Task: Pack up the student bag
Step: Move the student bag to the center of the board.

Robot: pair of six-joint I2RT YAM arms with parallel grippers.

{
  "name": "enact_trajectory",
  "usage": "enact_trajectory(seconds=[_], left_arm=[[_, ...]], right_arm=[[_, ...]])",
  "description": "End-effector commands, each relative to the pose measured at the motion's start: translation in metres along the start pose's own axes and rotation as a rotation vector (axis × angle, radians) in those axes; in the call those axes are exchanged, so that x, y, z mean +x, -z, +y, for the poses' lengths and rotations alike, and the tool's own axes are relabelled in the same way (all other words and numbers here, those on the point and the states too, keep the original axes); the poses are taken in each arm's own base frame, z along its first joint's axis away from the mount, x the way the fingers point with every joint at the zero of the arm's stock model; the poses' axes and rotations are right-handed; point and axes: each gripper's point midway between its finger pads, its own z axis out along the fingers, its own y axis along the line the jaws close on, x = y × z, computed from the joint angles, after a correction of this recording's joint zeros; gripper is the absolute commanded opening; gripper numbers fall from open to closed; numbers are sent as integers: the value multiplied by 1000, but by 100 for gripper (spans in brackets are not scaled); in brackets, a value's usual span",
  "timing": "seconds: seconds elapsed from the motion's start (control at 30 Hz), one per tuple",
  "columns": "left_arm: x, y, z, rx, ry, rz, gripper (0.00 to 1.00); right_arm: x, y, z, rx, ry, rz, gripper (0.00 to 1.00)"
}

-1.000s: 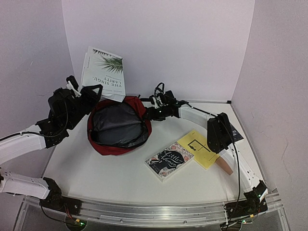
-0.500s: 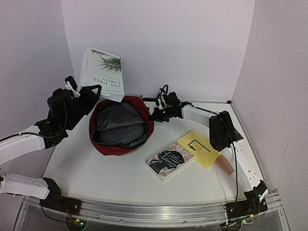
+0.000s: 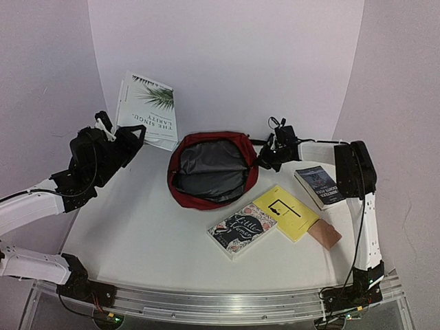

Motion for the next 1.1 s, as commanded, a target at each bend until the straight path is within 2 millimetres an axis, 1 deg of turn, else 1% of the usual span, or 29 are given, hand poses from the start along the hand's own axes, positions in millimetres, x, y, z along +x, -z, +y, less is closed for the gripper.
enact_trajectory(seconds=[0.0,0.07,0.1,0.13,0.17,0.23,0.27,0.33,0.37,0.47,0.53,0.6,0.7,0.77,0.83,0.9,0.93,1.07], left_arm=[[-7,3,-9,8,24,-2,0],[-2,5,1,-26,30,17,0],[1,7,7,-46,35,27,0],[4,9,12,-62,42,37,0],[6,11,17,-74,46,45,0],[10,17,25,-99,57,61,0],[9,20,27,-106,65,64,0],[9,27,31,-122,85,74,0],[10,30,33,-130,93,81,0],[15,38,43,-165,107,110,0],[18,42,48,-170,119,114,0],[19,45,52,-172,128,111,0],[20,46,53,-175,128,116,0],[20,46,53,-175,126,119,0],[19,46,52,-173,124,117,0],[19,45,51,-172,122,119,0],[19,45,51,-172,121,118,0],[19,44,51,-174,118,118,0]], right_arm=[[8,42,54,-90,-22,-83,0],[21,49,52,-82,-34,-79,0],[28,50,54,-89,-38,-68,2],[32,50,61,-120,-28,-57,12],[35,50,69,-144,-13,-40,27],[38,51,75,-164,34,-26,46],[37,55,78,-167,73,-29,53],[35,63,82,-154,184,-30,62],[33,66,85,-149,239,-32,66],[22,74,95,-123,422,-45,86],[15,72,99,-111,503,-55,95],[4,64,96,-74,548,-83,98],[-14,48,90,-42,570,-116,98],[-22,32,83,-25,571,-122,97],[-32,22,83,-13,595,-144,96],[-38,9,80,1,609,-154,96],[-42,5,82,0,616,-162,95],[-46,-17,72,25,619,-165,90]])
